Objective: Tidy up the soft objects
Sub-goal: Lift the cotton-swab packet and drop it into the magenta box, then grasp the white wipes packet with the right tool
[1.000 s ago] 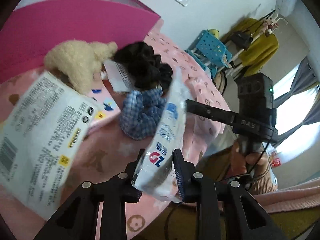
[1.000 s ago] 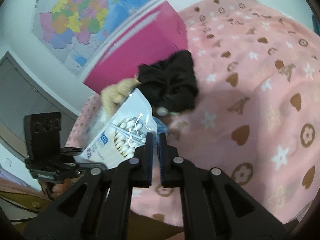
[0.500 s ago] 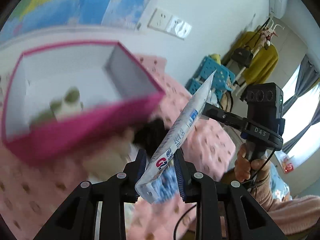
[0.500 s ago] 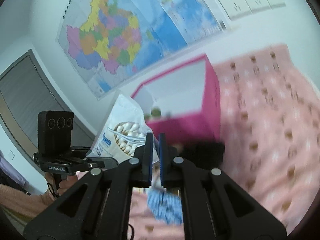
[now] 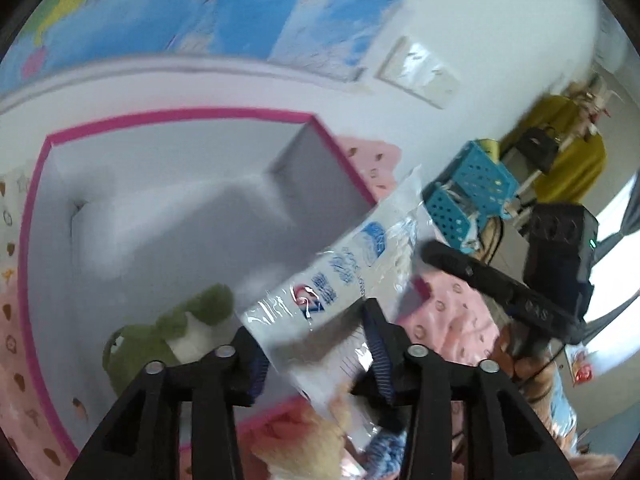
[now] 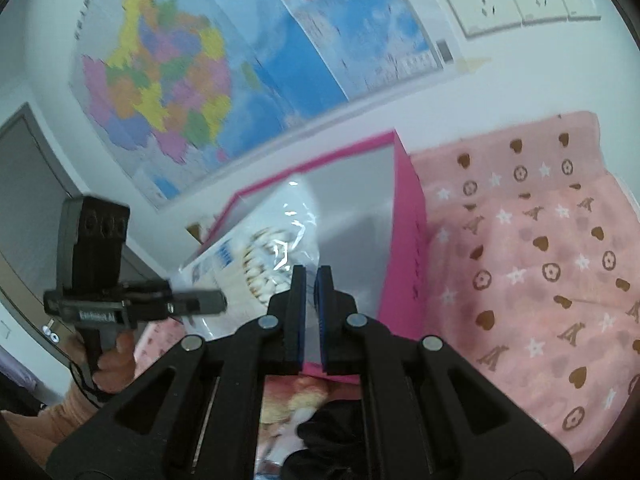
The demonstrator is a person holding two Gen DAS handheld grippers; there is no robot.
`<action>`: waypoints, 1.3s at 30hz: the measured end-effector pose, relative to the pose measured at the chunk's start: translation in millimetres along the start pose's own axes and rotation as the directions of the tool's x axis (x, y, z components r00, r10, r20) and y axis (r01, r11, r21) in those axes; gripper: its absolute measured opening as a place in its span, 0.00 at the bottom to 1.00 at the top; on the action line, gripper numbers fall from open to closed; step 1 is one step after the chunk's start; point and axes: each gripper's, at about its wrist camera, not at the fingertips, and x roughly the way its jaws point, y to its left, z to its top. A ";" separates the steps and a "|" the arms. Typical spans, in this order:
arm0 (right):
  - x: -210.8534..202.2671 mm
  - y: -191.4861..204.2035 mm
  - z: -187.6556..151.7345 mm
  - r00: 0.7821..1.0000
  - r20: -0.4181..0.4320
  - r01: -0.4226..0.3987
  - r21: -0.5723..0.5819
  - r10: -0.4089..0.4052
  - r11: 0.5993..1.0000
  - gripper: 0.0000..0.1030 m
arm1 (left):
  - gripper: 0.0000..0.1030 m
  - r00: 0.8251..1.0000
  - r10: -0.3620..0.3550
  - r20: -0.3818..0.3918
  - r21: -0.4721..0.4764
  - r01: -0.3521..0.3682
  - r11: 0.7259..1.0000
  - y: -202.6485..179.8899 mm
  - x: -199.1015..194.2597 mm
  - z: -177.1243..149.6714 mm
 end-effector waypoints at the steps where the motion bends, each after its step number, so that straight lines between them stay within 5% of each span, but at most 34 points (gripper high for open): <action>1: 2.7 0.3 -1.0 1.000 -0.006 0.027 -0.015 -0.027 1.000 0.09 | 0.50 1.000 0.024 -0.005 -0.023 -0.024 0.999 6.9 4.7 2.6; 4: 4.9 -3.3 -2.6 0.994 -0.011 0.109 -0.016 -0.109 0.994 0.12 | 0.53 0.997 0.072 -0.022 -0.044 -0.073 0.996 18.7 13.6 3.6; 12: -7.4 14.7 -12.8 0.992 0.012 0.124 -0.085 -0.124 0.989 0.36 | 0.60 0.992 0.128 0.000 0.008 -0.128 0.992 17.6 10.5 -18.5; 18: -12.6 25.7 -22.6 0.994 0.010 0.111 -0.096 -0.110 0.989 0.43 | 0.60 0.993 0.115 -0.032 0.081 -0.112 0.990 9.6 19.6 -21.6; 23: -22.9 33.3 -35.2 0.998 0.008 0.063 -0.106 -0.063 0.992 0.46 | 0.61 0.991 0.119 0.053 0.081 -0.123 0.989 2.0 2.6 -26.3; 29: -27.7 46.5 -62.0 0.999 -0.044 -0.012 -0.144 0.006 0.990 0.55 | 0.71 0.969 0.150 0.198 0.117 -0.175 0.978 -11.9 -38.8 -61.6; 39: -15.8 58.3 -106.5 0.986 -0.140 -0.106 -0.119 0.089 0.987 0.56 | 0.74 0.964 0.195 0.181 0.085 -0.213 0.973 -1.6 -61.8 -135.6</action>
